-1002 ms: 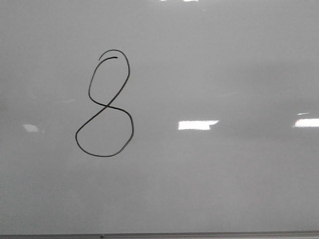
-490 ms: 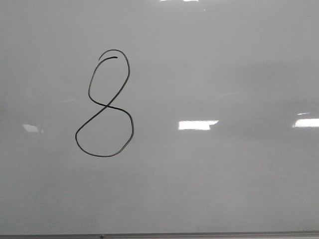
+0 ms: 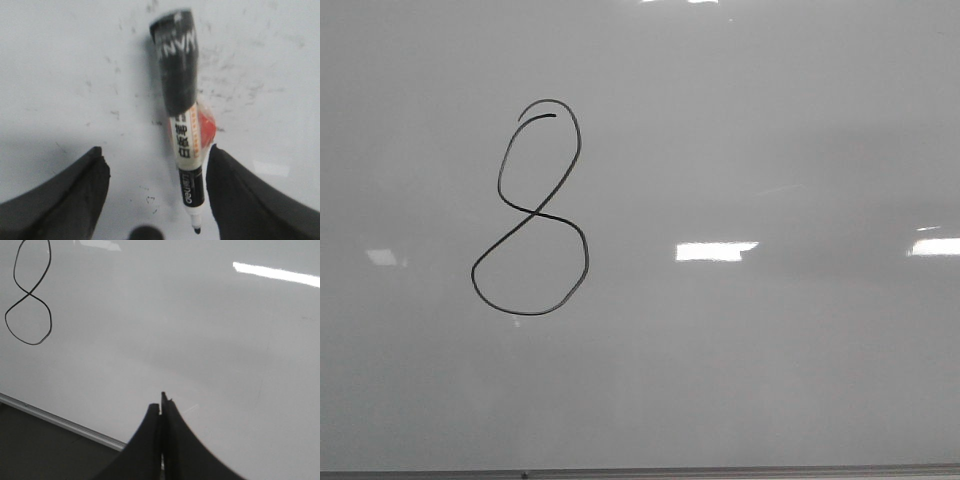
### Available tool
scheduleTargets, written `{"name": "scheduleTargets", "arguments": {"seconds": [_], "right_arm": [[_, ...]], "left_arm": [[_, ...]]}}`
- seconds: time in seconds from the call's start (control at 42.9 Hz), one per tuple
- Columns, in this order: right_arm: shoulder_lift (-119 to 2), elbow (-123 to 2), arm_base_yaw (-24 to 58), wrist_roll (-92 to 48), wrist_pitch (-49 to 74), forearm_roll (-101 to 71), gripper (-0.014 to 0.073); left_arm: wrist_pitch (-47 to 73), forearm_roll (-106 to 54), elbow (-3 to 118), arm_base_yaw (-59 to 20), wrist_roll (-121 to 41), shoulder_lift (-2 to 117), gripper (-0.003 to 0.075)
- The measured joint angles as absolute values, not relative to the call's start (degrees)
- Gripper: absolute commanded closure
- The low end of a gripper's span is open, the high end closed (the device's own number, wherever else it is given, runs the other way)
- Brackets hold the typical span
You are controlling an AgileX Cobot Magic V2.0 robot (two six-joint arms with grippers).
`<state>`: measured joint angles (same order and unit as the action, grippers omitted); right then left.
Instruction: Write number 8 on whiteboard
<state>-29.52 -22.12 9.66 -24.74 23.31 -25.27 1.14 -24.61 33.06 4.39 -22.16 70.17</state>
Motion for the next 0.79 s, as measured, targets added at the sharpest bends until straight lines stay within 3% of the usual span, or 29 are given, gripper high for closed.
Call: {"name": "scheduleTargets", "arguments": {"seconds": [0.35,0.583,0.793], "right_arm": [[-29.52,-22.12,9.66,-24.74,23.31,-25.27,0.0663],[-29.52,-22.12,9.66,-24.74,23.31,-25.27,0.0663],[-29.52,-22.12,9.66,-24.74,23.31,-25.27,0.0663]], "left_arm": [[8.0,-22.52,29.62,1.68,-22.16,42.95,0.0738],[13.09,-22.52,24.68,0.01,-22.16,27.15,0.0741],[13.48,-22.52,24.45,0.01,-22.16,20.11,0.0741]]}}
